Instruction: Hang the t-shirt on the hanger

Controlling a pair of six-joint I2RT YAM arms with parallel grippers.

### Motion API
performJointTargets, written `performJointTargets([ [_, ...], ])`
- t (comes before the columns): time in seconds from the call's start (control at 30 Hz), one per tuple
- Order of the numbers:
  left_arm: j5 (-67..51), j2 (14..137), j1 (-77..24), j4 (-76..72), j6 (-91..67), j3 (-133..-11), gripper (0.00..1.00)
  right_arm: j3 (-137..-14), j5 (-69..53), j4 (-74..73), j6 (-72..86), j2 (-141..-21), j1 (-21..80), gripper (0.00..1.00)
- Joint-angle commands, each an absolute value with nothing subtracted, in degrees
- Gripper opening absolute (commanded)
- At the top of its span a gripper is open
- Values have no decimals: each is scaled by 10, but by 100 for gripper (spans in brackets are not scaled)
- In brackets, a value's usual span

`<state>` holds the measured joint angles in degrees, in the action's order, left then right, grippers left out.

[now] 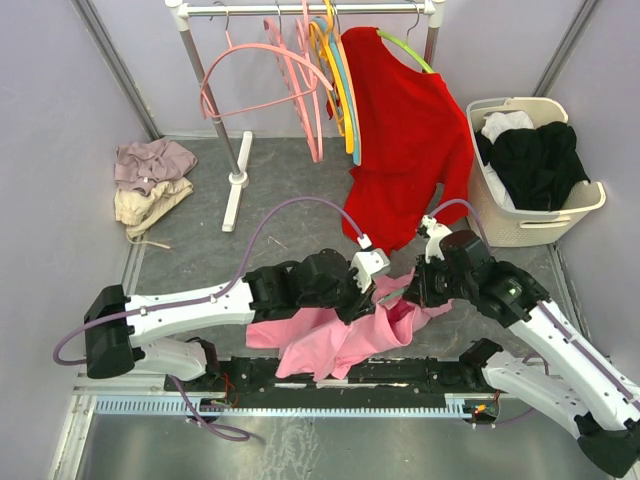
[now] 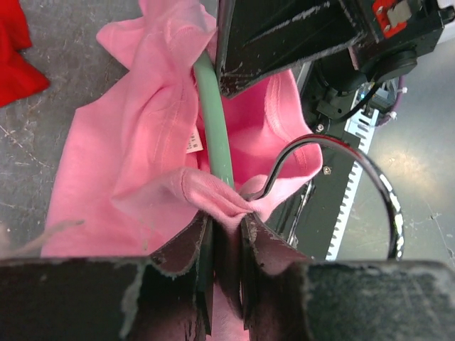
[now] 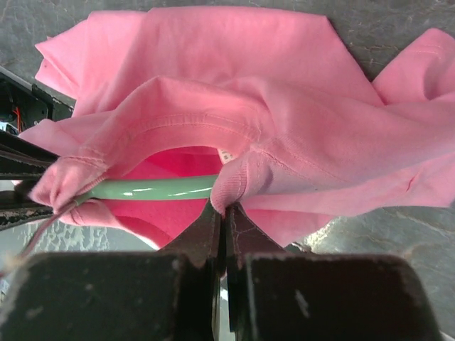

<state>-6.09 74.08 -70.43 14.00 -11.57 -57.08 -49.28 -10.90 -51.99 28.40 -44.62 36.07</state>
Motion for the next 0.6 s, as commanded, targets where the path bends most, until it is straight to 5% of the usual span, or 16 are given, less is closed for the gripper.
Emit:
performJointTargets([
  [0.0,-76,731,-704,-32,-147,-564,3,-477,-136,-382,315,-442,371,4],
  [0.2,-63,747,-696,-80,-154,-550,3,-483,-136,-380,306,-449,379,11],
  [0.43,-62,752,-681,-105,-173,-540,3,-467,-100,-369,286,-401,381,44],
  [0.57,-61,753,-673,-106,-183,-536,3,-455,-90,-361,277,-385,381,47],
])
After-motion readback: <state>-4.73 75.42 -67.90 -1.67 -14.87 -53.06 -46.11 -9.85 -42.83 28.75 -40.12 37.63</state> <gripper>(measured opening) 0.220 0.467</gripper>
